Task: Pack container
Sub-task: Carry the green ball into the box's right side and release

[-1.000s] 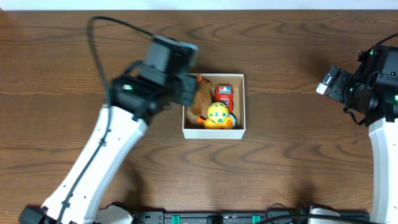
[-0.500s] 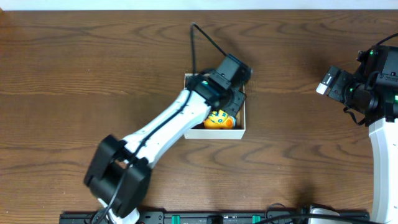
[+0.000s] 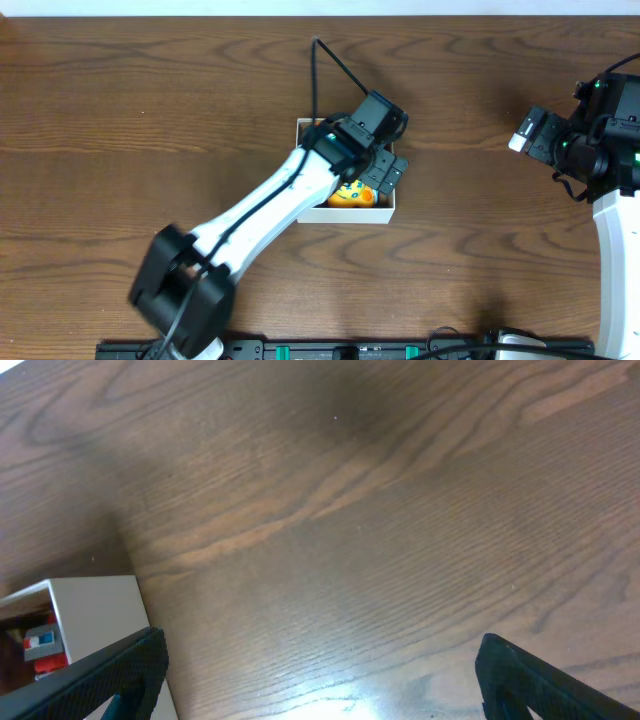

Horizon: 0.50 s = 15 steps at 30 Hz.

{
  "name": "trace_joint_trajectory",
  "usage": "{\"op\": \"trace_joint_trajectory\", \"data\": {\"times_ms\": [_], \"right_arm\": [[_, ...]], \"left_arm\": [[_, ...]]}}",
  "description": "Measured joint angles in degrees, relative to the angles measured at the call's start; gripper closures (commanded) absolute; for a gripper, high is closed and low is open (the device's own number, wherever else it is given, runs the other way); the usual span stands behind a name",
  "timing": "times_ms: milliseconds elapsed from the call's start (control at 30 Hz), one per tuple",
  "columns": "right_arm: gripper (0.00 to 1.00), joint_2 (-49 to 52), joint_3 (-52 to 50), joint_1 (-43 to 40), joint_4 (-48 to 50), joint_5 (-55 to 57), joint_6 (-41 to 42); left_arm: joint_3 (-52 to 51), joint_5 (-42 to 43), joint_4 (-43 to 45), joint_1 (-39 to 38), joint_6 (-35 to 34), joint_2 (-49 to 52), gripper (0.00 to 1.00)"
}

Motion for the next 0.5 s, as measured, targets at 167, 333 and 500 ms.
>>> {"op": "trace_joint_trajectory", "data": {"times_ms": [167,333,500], "right_arm": [[0.01,0.0,0.0,0.0,0.0,0.0,0.0],[0.01,0.0,0.0,0.0,0.0,0.0,0.0],[0.01,0.0,0.0,0.0,0.0,0.0,0.0]], "left_arm": [[0.0,-9.3,-4.6,0.0,0.0,-11.4,0.02],[0.0,-21.3,-9.9,1.2,0.0,-21.5,0.02],[0.0,-26.4,-15.3,2.5,0.0,-27.5,0.02]]}}
